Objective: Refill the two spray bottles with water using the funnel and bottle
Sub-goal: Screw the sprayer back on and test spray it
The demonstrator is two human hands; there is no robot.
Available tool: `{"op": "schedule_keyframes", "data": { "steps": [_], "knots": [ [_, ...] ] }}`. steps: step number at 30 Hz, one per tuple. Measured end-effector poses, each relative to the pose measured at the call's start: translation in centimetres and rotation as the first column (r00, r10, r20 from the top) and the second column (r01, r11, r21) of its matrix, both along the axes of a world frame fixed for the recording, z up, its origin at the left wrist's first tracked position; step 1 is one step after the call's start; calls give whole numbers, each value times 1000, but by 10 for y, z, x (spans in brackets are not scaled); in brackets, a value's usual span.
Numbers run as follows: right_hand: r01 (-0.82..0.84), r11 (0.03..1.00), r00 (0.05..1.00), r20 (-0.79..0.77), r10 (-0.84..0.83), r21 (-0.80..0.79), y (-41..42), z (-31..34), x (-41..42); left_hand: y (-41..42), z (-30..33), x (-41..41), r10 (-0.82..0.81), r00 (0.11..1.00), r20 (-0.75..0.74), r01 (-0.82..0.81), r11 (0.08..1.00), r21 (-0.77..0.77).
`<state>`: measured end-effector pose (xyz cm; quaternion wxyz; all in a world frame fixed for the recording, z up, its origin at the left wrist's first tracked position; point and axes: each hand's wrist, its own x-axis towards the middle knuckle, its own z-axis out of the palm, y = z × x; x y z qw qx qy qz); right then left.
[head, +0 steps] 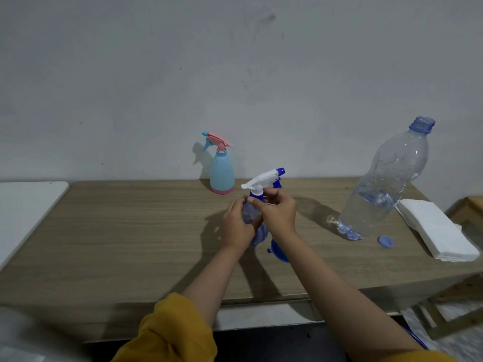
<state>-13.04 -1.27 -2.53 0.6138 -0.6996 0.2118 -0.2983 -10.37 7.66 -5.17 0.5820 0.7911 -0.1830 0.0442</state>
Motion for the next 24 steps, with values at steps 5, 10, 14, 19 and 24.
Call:
{"op": "schedule_keyframes", "data": {
  "steps": [5,10,14,19,24],
  "knots": [
    [-19,1000,999,39,19,-5,1,0,-3,-1,-3,2,1,1000,-4,-1,1000,1],
    [28,997,996,81,-34,76,3,-2,-2,0,0,0,12,999,32,-12,1000,8],
    [19,999,998,67,-22,38,6,-4,1,1,-1,0,8,1000,30,-9,1000,26],
    [-32,999,997,76,29,37,1,-1,-1,0,2,-2,3,1000,-10,-3,1000,7],
    [-37,994,998,46,33,101,-2,1,1,0,-1,0,20,1000,-5,-20,1000,6]
  ]
}}
